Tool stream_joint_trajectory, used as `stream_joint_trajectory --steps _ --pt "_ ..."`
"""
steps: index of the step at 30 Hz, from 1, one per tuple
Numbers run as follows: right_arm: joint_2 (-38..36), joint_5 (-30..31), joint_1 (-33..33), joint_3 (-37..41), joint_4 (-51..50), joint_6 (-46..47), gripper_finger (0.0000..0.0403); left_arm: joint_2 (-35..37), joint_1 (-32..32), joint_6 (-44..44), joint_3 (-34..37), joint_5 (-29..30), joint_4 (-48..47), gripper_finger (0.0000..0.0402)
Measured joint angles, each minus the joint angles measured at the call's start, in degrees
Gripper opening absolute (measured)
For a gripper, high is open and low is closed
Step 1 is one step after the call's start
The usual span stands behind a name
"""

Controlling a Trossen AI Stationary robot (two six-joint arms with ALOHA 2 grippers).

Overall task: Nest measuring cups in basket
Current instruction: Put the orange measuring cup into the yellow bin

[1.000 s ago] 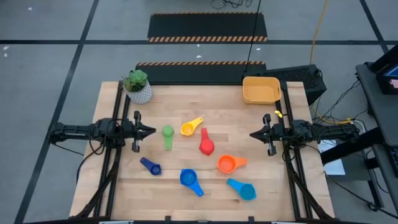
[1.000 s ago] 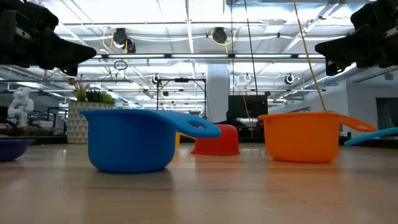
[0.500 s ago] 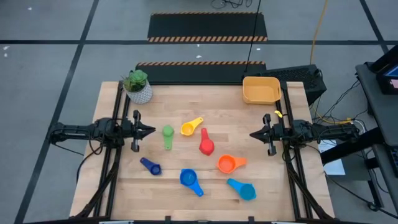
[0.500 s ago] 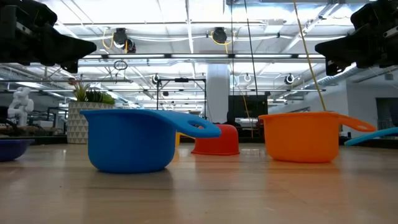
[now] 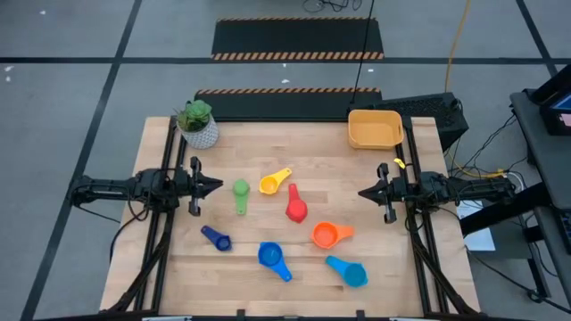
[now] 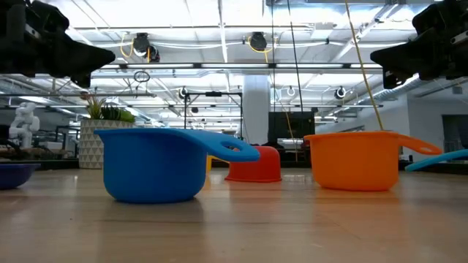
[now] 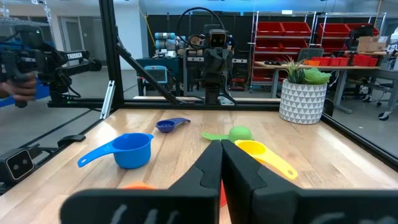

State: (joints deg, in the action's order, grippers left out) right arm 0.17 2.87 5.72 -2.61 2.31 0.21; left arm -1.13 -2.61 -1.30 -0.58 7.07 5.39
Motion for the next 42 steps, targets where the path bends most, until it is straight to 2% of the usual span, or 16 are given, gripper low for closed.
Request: stream_joint_trajectory --steps 5,11,15,19,26,29,35,42 --pt "0.01 0.02 -0.01 0.00 0.30 0.00 0.0000 0.02 0.02 -3.98 0.00 -0.66 10.11 0.0037" --pt "0.00 0.04 0.01 0.01 0.62 0.02 0.0000 0.02 -0.02 0.03 -0.03 -4.73 22.49 0.0037" --pt "0.00 0.04 0.00 -0.01 0.80 0.02 0.0000 -0.44 0.00 4.39 -1.87 -5.13 22.98 0.0037" --pt "0.00 0.04 -0.01 0.02 2.15 0.02 0.0000 -3.85 0.00 5.40 -6.05 -6.12 22.62 0.0037" --pt "0.01 0.04 0.02 0.02 4.62 7.25 0.0000 -18.07 -0.16 5.67 -20.05 -8.83 15.94 0.0037" --pt "0.02 0.04 0.00 0.01 5.26 13.70 0.0000 -25.91 -0.15 5.76 -27.16 -9.86 13.47 0.0037" --pt "0.02 -0.25 -0.01 0.02 5.31 27.19 0.0000 -41.44 -0.17 7.28 -41.12 -16.33 11.25 0.0037" --pt "0.93 -4.88 0.02 0.02 1.38 34.94 0.0000 -57.01 -2.46 8.98 -55.87 -18.93 1.50 0.0037"
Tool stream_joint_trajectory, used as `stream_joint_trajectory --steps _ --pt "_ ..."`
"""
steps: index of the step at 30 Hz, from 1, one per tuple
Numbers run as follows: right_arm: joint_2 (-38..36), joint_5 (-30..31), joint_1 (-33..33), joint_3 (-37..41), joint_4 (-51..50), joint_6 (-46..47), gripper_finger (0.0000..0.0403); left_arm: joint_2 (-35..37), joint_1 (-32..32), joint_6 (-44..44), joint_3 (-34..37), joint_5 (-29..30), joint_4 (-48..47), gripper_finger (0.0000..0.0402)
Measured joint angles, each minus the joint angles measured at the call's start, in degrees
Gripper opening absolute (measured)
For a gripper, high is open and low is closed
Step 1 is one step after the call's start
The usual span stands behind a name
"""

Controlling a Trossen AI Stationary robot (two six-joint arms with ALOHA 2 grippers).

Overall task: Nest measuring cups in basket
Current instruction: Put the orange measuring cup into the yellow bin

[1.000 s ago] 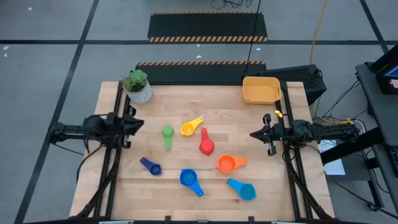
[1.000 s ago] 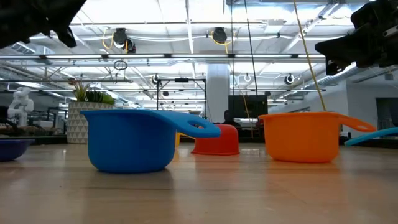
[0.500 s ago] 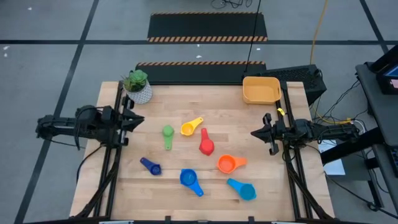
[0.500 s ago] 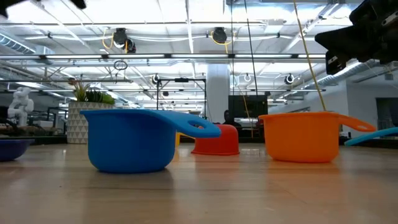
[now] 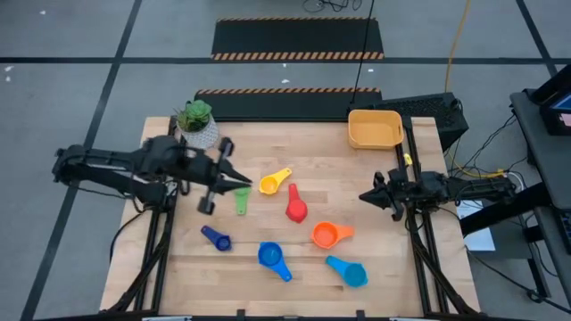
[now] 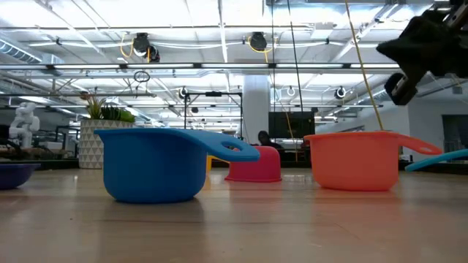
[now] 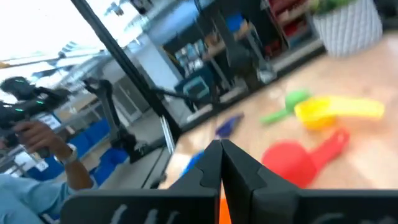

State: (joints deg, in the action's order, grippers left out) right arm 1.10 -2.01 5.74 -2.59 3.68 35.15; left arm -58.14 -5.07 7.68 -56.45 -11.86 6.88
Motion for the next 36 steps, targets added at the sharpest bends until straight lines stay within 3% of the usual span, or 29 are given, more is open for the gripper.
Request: stream_joint_trajectory --steps 8,12,18,31,36 --pt "5.13 -0.64 0.00 -0.02 -1.20 1.17 0.0000 -13.98 -4.26 6.95 -11.10 0.11 -5.50 0.0037" --pt "6.53 2.01 -0.02 -0.51 -0.56 0.02 0.0000 -19.98 -6.16 7.77 -15.71 0.63 -10.80 0.0037" --pt "6.77 2.22 -0.09 -3.41 -1.48 -0.43 0.0000 -27.67 -8.62 8.40 -21.12 4.59 -14.99 0.0037" --pt "6.80 2.32 -0.09 -5.42 -5.24 -0.56 0.0000 -42.86 -12.27 10.92 -34.27 4.37 -23.61 0.0037" --pt "6.71 -0.86 -0.09 -5.59 -5.99 -0.07 0.0000 -47.95 -12.40 12.22 -36.82 4.20 -25.21 0.0038"
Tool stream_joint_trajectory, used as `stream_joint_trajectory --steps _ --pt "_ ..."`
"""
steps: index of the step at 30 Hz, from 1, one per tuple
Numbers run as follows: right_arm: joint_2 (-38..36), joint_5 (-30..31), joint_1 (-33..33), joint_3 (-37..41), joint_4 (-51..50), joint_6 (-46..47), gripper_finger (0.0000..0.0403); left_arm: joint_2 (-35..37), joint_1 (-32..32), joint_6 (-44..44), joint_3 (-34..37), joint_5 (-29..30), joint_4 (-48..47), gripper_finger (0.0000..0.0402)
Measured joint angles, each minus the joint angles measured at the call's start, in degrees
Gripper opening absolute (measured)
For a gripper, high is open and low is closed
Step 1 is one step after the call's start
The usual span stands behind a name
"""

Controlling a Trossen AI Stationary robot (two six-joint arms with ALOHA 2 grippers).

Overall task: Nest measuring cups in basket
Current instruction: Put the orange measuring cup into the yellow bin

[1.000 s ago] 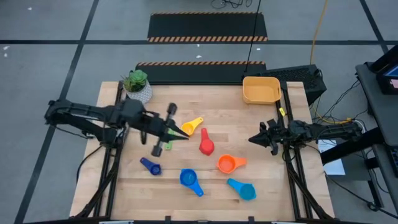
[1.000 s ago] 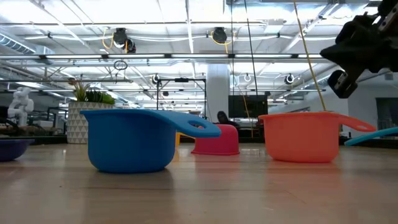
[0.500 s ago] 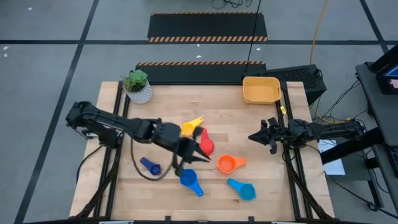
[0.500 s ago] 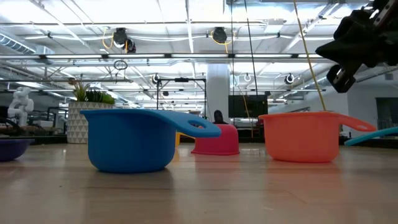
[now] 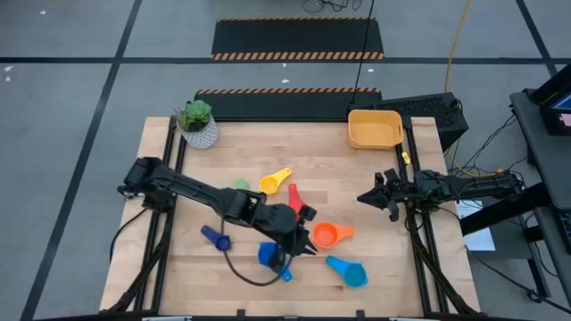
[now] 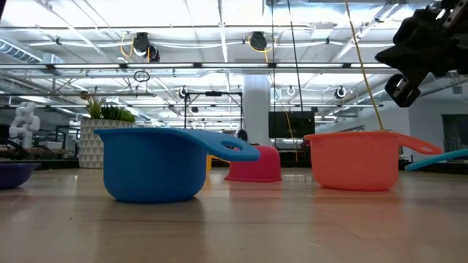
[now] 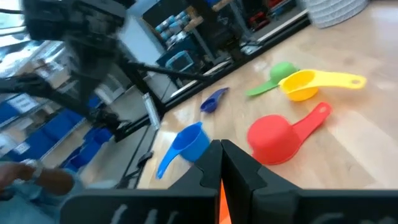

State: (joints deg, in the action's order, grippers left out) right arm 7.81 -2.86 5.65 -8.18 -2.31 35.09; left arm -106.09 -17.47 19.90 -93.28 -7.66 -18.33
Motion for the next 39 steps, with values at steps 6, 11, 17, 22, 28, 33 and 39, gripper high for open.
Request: stream_joint_trajectory --steps 6,11,17,22,28,33,39 --pt "-0.07 2.51 0.02 -3.93 -7.93 -1.29 0.0000 -4.39 0.57 2.81 -1.60 0.08 -0.01 0.0040" --pt "-0.11 7.04 0.02 -5.35 -12.56 -2.46 0.0000 -7.46 1.21 3.94 -2.24 0.11 0.62 0.0091" --pt "-0.15 7.41 0.00 -5.36 -13.86 -3.23 0.0000 -11.45 1.79 5.07 -2.25 0.28 1.94 0.0181" --pt "-0.15 7.24 0.00 -5.38 -13.91 -3.43 0.0000 -13.58 2.90 5.06 -2.25 0.27 1.92 0.0203" --pt "-0.13 7.29 0.02 -5.38 -14.54 -4.74 0.0000 -14.81 4.56 5.90 -2.15 0.11 0.35 0.0200" --pt "-0.13 7.38 0.01 -5.38 -14.82 -4.74 0.0000 -16.12 6.12 5.52 -1.68 -3.44 -1.44 0.0198" --pt "-0.19 7.66 0.01 -5.38 -15.11 -4.74 0.0000 -18.98 6.20 5.91 -1.75 -3.50 1.41 0.0198"
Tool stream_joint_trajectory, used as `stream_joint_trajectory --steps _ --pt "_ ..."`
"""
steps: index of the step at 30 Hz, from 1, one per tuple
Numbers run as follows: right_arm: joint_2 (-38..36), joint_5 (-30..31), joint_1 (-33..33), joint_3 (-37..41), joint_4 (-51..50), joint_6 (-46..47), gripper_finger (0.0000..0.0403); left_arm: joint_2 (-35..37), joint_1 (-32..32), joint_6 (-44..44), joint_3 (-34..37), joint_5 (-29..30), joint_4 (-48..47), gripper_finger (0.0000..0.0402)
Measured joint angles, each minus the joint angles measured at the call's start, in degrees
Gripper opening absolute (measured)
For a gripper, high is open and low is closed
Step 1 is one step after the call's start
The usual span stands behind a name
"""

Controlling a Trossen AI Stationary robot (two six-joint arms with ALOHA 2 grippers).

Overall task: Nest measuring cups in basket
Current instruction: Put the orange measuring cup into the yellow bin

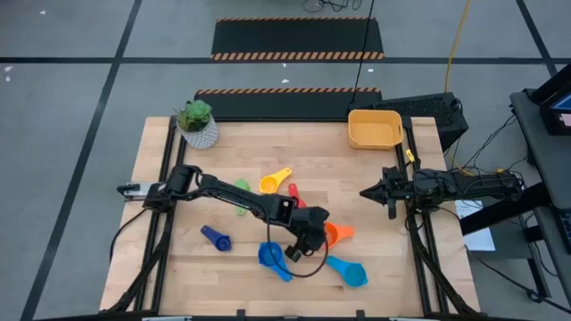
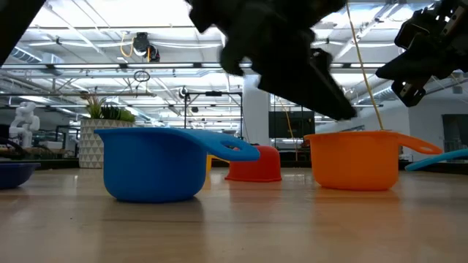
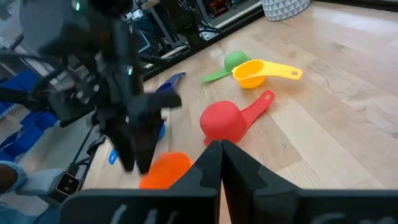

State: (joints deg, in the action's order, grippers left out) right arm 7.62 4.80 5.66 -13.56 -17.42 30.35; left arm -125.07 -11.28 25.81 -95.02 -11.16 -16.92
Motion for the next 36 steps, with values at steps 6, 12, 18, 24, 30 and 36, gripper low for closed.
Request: stream_joint_trajectory --steps 6,12,18,24,30,36 --pt "-0.31 1.54 0.00 -0.04 -1.27 0.00 0.0000 -1.02 -0.88 -0.58 -0.05 3.91 -0.58 0.0198" --pt "-0.57 1.44 -0.01 -0.06 -1.37 0.00 0.0000 -2.35 -1.21 -0.71 0.08 9.62 -0.61 0.0198" --pt "-0.48 1.45 -0.01 -0.07 -1.08 0.31 0.0000 -2.12 -1.11 0.07 0.00 8.04 -1.58 0.0198" --pt "-0.48 1.56 -0.01 -0.06 -0.91 0.29 0.0000 -2.12 -0.56 2.44 0.00 8.11 -1.93 0.0177" --pt "-0.48 1.60 0.01 -0.04 -0.89 0.21 0.0000 -2.12 0.02 7.08 0.00 7.97 -2.39 0.0105" --pt "-0.48 1.60 0.00 -0.04 -0.89 0.02 0.0000 -2.09 0.53 11.03 -0.01 8.31 -2.22 0.0033"
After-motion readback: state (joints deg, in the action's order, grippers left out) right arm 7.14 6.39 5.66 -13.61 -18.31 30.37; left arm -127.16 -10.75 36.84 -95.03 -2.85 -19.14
